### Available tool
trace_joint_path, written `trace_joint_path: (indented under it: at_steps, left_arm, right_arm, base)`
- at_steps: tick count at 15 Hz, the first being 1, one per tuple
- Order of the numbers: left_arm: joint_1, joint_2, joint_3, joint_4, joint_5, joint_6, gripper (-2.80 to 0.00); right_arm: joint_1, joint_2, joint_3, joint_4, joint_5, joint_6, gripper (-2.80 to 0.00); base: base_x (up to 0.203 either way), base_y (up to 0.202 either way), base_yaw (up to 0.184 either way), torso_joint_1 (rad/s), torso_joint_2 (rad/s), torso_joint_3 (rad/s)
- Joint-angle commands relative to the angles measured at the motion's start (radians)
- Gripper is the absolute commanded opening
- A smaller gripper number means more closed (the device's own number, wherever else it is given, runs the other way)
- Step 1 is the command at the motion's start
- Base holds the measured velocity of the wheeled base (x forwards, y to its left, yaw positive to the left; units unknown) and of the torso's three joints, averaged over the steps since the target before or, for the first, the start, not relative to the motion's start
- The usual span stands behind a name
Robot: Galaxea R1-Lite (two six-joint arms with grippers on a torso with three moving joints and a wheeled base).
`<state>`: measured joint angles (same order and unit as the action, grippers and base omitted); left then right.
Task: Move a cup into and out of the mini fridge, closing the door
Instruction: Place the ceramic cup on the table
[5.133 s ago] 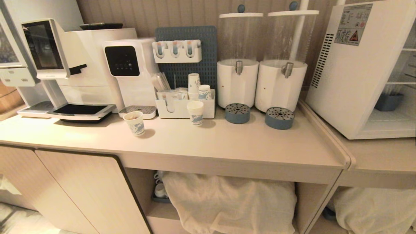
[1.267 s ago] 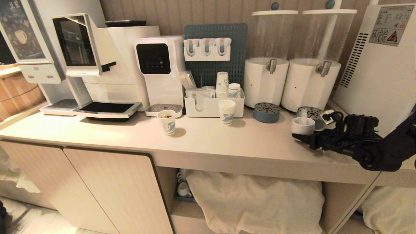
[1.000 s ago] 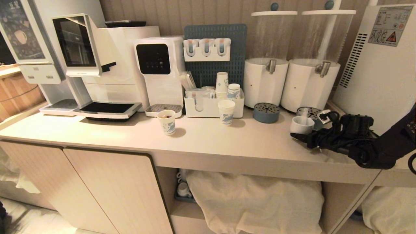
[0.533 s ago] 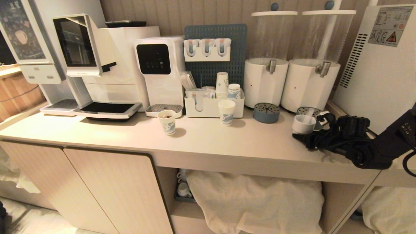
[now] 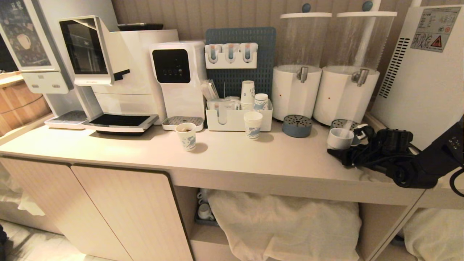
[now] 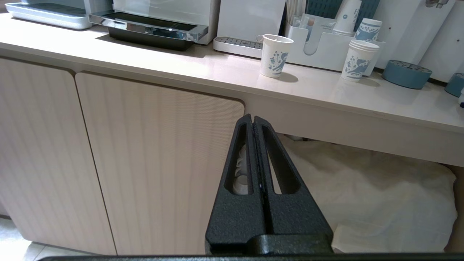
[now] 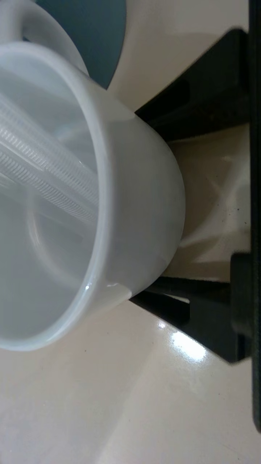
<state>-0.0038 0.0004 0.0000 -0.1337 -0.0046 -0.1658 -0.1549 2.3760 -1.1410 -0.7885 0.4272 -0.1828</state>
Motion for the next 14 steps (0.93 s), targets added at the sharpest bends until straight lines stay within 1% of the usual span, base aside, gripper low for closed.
trace_joint_path:
  at_steps: [1,4,10,14]
  left_arm:
    - [0.001,-0.003,0.04,-0.001,0.0,-0.001,-2.8]
    - [0.0,-0.004,0.04,-0.001,0.0,-0.001,-2.8]
    - [0.001,-0.003,0.04,-0.001,0.0,-0.001,-2.8]
    - [0.001,-0.005,0.04,-0.001,0.0,-0.001,-2.8]
  right_arm:
    - [0.001,-0.001,0.003,0.004,0.004,-0.001,0.0]
    - [0.001,-0.009,0.012,0.006,0.004,0.0,0.0]
    - [0.0,-0.041,0.084,-0.009,0.005,-0.003,0.0]
    - [-0.001,-0.135,0.158,-0.007,0.008,-0.004,0.0]
  base:
    - [0.0,0.0,0.0,0.0,0.0,0.0]
    - [0.0,0.0,0.0,0.0,0.0,0.0]
    - [0.0,0.0,0.0,0.0,0.0,0.0]
    - [0.0,0.0,0.0,0.0,0.0,0.0]
